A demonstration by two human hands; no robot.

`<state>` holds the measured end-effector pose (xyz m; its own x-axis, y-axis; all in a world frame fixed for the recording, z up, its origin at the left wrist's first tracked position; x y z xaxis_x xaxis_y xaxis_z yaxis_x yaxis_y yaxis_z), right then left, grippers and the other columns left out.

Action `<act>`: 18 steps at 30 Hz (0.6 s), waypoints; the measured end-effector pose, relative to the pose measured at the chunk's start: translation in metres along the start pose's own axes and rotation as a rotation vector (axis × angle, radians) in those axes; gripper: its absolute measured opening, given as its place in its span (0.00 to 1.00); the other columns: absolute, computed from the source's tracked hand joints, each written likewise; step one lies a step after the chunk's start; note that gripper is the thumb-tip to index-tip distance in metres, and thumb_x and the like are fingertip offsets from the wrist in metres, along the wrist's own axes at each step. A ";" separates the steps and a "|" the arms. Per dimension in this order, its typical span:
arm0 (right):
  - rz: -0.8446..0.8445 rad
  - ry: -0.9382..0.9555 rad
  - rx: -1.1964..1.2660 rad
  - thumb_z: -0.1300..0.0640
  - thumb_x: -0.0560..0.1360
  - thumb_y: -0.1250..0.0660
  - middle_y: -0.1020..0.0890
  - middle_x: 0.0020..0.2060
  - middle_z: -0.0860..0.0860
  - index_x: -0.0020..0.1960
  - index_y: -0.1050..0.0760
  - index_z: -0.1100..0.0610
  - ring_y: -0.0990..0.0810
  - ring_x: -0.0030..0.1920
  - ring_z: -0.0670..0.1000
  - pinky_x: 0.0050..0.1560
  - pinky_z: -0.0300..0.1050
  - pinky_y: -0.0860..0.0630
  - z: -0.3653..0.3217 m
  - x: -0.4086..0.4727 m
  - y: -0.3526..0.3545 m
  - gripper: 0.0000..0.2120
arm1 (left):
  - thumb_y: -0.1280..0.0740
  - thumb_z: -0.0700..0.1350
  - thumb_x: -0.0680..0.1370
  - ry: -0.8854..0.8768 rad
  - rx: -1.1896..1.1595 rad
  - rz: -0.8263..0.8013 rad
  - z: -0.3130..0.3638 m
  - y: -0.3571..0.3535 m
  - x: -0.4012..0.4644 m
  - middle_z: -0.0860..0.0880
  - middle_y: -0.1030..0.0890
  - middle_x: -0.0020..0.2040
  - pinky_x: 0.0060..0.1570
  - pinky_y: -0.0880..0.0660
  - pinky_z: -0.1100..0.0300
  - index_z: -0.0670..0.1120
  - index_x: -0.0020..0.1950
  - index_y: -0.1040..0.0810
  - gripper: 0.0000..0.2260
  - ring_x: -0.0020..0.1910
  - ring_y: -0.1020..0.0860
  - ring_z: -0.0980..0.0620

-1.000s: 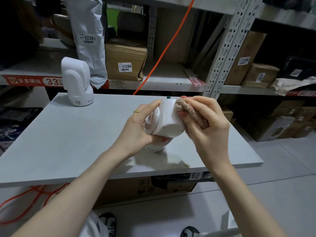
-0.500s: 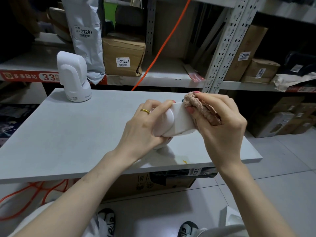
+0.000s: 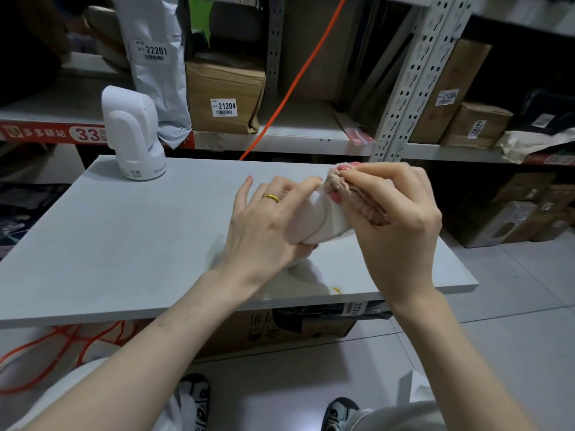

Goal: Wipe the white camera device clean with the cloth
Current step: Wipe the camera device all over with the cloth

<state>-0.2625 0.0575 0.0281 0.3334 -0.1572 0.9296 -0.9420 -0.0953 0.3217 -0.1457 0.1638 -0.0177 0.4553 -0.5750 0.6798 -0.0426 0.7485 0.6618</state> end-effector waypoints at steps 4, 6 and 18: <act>-0.024 -0.005 -0.037 0.55 0.76 0.27 0.17 0.47 0.50 0.52 0.16 0.55 0.21 0.47 0.54 0.39 0.49 0.25 -0.001 0.002 -0.004 0.07 | 0.25 0.56 0.65 0.063 0.008 -0.007 -0.003 0.003 0.002 0.48 0.24 0.54 0.69 0.41 0.36 0.56 0.67 0.36 0.34 0.54 0.23 0.44; -0.060 0.001 -0.038 0.55 0.75 0.27 0.17 0.47 0.50 0.52 0.16 0.54 0.22 0.46 0.53 0.38 0.49 0.26 -0.001 -0.002 -0.006 0.07 | 0.30 0.61 0.65 0.144 -0.020 -0.015 -0.009 0.007 0.004 0.48 0.24 0.55 0.69 0.42 0.37 0.55 0.68 0.34 0.33 0.55 0.24 0.44; 0.006 -0.056 -0.140 0.55 0.75 0.27 0.18 0.46 0.49 0.51 0.16 0.52 0.22 0.47 0.53 0.32 0.45 0.27 -0.011 0.004 -0.008 0.06 | 0.28 0.49 0.67 0.038 0.071 0.021 0.009 0.004 0.000 0.44 0.26 0.49 0.68 0.42 0.35 0.52 0.67 0.36 0.30 0.51 0.23 0.41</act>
<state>-0.2539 0.0680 0.0309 0.3260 -0.2122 0.9213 -0.9387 0.0428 0.3420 -0.1536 0.1642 -0.0123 0.4866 -0.5454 0.6824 -0.1149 0.7344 0.6689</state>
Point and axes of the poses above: each hand's wrist, its own x-axis towards the middle knuckle, its own y-axis out of the back of the hand, z = x × y, the point moved 3 cm from there along x, towards the middle knuckle
